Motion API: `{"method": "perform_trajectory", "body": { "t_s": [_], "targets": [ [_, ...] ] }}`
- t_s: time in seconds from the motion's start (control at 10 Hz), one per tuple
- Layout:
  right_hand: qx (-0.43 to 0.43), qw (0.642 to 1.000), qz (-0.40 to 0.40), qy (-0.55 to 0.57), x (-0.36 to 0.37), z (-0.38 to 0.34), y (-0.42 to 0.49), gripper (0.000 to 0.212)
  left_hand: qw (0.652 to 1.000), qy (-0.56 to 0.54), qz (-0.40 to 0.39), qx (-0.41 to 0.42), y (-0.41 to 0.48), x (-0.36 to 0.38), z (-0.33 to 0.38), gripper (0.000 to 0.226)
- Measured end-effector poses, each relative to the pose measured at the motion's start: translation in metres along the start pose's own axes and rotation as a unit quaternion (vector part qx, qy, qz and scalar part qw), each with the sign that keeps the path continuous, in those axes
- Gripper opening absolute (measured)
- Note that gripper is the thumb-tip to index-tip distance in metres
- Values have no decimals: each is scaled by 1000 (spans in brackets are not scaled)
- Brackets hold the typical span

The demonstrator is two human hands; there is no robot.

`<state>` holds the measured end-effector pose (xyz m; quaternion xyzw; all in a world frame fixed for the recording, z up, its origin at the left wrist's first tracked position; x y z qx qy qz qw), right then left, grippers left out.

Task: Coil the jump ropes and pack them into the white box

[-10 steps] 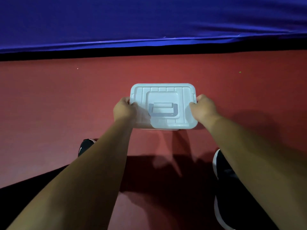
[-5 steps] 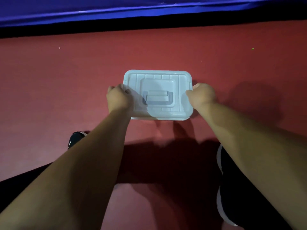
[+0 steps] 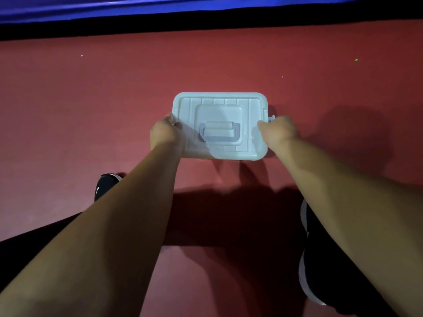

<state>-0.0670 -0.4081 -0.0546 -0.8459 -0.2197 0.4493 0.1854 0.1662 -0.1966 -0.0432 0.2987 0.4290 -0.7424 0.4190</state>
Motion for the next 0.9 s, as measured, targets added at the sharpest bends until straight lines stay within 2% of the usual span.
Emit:
{"method": "perform_trajectory", "body": {
  "t_s": [0.1,0.3,0.4,0.6,0.7,0.8,0.9],
  "targets": [
    [15,998,-24,48,2,4,0,37,1000,-23,0,-2,1,0,-2,22],
    [10,996,-6,93,-7,5,0,10,997,-76,0,-21,4,3,-7,24],
    [20,993,14,117,-7,5,-1,11,991,-131,-9,-38,6,6,-10,30],
    [17,996,34,76,-6,1,0,13,998,-55,-16,-16,5,1,-5,28],
    [-7,999,33,14,-3,-5,-3,19,1000,6,-31,0,-6,-10,7,28],
    [-14,998,-3,-65,3,-8,-10,27,993,111,-30,38,-23,-24,22,22],
    [0,998,-32,-52,-3,-11,-25,28,994,93,-8,55,-32,-40,28,38]
  ]
}}
Point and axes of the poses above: each hand's wrist, its own y-axis towards the middle knuckle, its own x-axis out of the palm, z = x × y, the point moved 5 cm from there along y, towards the middle knuckle, and after that the axes turned 2 degrees about -x, right-handed, at the moved point
